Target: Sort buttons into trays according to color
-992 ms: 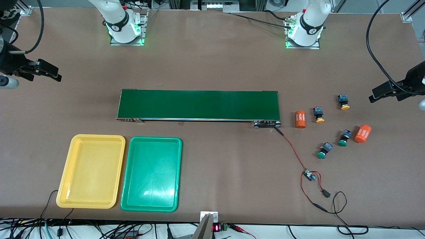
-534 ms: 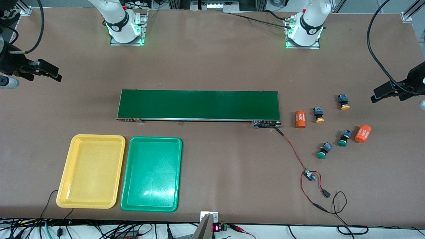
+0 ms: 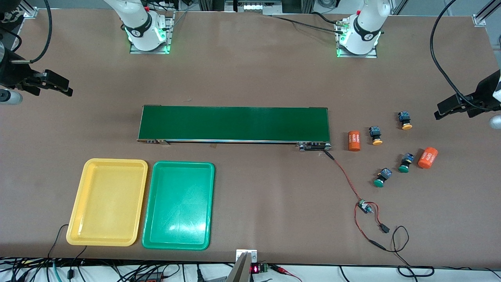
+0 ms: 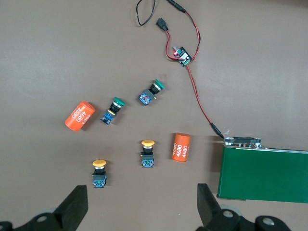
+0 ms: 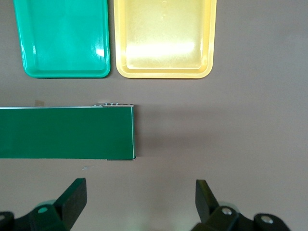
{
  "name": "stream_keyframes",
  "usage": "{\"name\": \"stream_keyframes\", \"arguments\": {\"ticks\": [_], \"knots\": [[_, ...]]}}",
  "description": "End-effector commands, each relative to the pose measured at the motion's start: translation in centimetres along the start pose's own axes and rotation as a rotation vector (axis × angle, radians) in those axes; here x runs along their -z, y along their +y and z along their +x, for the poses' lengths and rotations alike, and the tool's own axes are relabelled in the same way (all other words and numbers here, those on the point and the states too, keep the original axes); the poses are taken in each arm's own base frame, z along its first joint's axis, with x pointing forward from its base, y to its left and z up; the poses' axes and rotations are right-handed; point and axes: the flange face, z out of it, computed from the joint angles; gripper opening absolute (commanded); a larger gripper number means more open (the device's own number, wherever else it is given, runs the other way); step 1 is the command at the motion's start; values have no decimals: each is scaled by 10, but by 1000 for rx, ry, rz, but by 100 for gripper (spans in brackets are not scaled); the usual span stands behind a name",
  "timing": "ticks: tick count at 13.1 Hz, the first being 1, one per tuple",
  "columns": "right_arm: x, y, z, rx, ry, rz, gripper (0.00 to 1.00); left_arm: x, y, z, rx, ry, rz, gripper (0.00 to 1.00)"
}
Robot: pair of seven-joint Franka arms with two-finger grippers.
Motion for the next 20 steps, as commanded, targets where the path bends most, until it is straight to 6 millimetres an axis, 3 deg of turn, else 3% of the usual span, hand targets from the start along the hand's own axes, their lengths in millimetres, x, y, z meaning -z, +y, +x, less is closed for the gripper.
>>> {"name": "stream_keyframes", "arguments": {"ticks": [1, 5, 7, 10, 13, 15, 18, 20], "knots": [[3, -3, -1, -9, 3, -11, 100, -24, 6, 7, -13, -16, 29, 100], [3, -3, -1, -9, 4, -11, 100, -51, 5, -3, -22, -54, 53, 100], [3, -2, -1, -10, 3, -11, 100, -80, 12, 0, -33, -87, 52, 100], [3, -2, -1, -10, 4, -11, 100, -119, 26, 12, -49, -150, 34, 100], [3, -2, -1, -10, 4, -13, 100, -155, 67, 15, -107, -185, 32, 100], [3, -2, -1, -10, 4, -11, 100, -186, 82, 15, -132, -208, 31, 100], [3, -2, 0, -12, 6, -11, 100, -228, 98, -3, -169, -239, 30, 100], [3, -4, 0, -9, 7, -10, 100, -258, 98, -11, -165, -286, 28, 100]]}}
